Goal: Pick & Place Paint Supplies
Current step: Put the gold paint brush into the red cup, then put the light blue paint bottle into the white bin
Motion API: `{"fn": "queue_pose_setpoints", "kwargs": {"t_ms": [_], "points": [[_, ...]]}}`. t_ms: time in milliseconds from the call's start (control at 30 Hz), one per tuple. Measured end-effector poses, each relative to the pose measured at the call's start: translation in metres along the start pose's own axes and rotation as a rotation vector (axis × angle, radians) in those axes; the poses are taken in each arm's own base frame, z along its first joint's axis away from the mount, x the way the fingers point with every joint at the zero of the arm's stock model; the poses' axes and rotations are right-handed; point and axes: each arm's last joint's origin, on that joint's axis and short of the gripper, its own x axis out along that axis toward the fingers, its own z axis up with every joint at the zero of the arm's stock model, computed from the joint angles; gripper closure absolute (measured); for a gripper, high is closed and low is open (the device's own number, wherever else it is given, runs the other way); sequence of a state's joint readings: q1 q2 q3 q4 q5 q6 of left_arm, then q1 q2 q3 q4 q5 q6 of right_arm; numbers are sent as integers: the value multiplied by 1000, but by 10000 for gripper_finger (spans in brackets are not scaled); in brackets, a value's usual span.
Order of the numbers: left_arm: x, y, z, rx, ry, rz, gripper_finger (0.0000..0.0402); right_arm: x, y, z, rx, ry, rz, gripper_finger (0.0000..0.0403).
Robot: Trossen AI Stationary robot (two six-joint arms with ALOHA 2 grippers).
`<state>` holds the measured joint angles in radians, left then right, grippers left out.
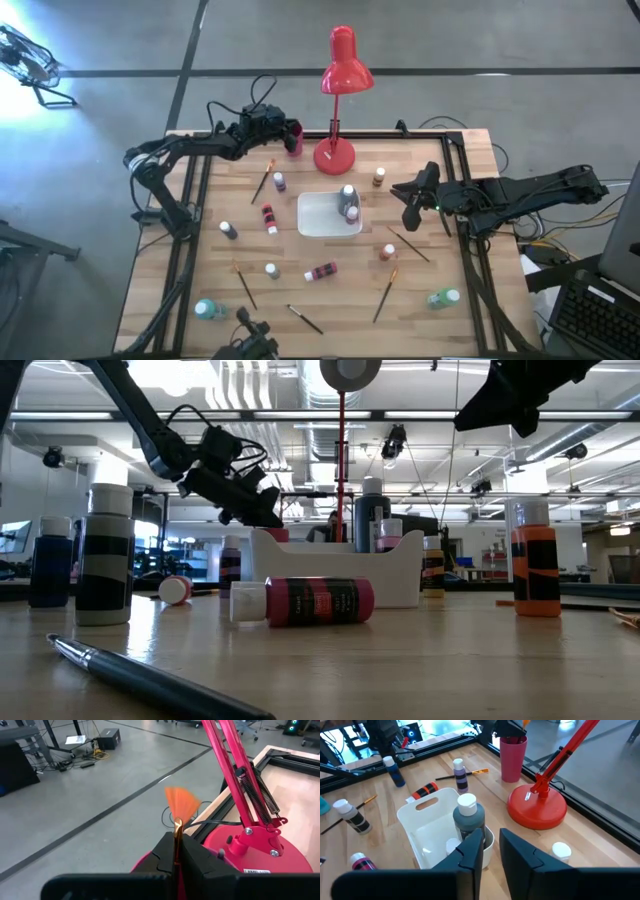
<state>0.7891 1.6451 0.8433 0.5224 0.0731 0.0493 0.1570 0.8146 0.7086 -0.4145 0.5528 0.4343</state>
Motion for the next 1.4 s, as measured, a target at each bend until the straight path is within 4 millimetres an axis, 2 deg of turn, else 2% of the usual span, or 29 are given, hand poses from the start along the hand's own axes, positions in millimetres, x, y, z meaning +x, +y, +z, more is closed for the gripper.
{"fn": "queue_pose_setpoints", "kwargs": {"t_ms": [233, 367, 633, 833, 1100, 1267, 1400], "points": [[0, 0, 0, -3, 1, 3, 307, 0, 0, 0, 0, 0, 0, 349], [-1, 0, 1, -4, -2, 3, 278, 0, 0, 0, 1, -1, 1, 339], [-18, 1, 38, 5, -100, 8, 266, 0, 0, 0, 1, -1, 1, 310], [-51, -5, 72, 40, -85, -24, 264, 0, 0, 0, 1, -1, 1, 292], [-119, -18, 111, 105, -80, -64, 264, 0, 0, 0, 1, -1, 1, 275], [-156, -32, 118, 99, -84, -121, 264, 0, 0, 0, 1, -1, 2, 266], [-175, -45, 112, 118, -11, -189, 264, 0, 0, 0, 1, -2, 2, 260]]}}
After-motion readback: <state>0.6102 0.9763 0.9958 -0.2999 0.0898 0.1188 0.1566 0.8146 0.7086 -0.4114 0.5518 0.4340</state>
